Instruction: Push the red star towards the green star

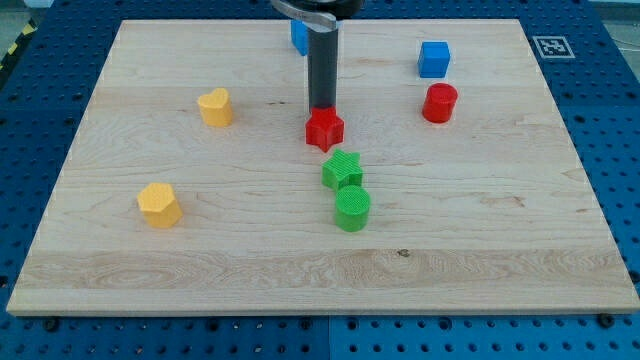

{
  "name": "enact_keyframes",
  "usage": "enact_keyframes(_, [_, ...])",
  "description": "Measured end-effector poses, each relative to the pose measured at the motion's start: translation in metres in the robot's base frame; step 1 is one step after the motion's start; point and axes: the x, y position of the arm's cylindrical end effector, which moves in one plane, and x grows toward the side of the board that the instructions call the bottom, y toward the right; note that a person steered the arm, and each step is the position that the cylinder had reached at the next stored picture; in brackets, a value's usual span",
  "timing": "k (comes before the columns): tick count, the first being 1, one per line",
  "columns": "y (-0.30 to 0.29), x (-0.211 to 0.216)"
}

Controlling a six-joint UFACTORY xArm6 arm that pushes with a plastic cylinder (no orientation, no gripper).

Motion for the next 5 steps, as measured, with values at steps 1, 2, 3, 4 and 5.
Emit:
enact_keyframes(1, [0.0, 0.003])
enact_keyframes(2, [0.0, 0.016])
enact_keyframes(3, [0.0, 0.018])
enact_keyframes(4, [0.0, 0.014])
enact_keyframes(5, [-0.007, -0.031])
